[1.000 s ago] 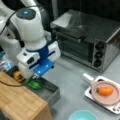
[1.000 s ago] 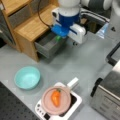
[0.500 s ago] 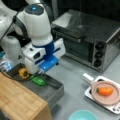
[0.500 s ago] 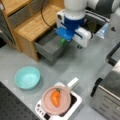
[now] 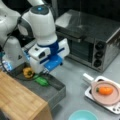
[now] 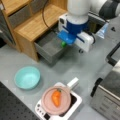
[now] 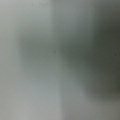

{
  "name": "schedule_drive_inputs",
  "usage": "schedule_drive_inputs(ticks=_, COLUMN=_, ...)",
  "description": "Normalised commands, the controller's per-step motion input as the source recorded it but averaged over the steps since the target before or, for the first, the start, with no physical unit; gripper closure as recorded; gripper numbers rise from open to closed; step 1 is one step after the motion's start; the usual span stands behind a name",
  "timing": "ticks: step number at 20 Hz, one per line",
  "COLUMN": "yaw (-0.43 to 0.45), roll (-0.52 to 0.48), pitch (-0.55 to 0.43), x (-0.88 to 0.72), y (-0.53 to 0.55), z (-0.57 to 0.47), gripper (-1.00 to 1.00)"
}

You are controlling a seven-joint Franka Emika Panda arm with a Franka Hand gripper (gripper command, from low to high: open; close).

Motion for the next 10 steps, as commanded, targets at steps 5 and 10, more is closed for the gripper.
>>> schedule_drive_inputs(ticks=5, yaw=-0.024, roll=0.013, pitch=-0.019, x=0.07, y=-0.02, z=0.04, gripper=-1.00)
schedule_drive_inputs(ticks=10, yaw=0.014, roll=0.002, pitch=0.023, x=0.04, y=-0.04, z=0.10, gripper=-1.00)
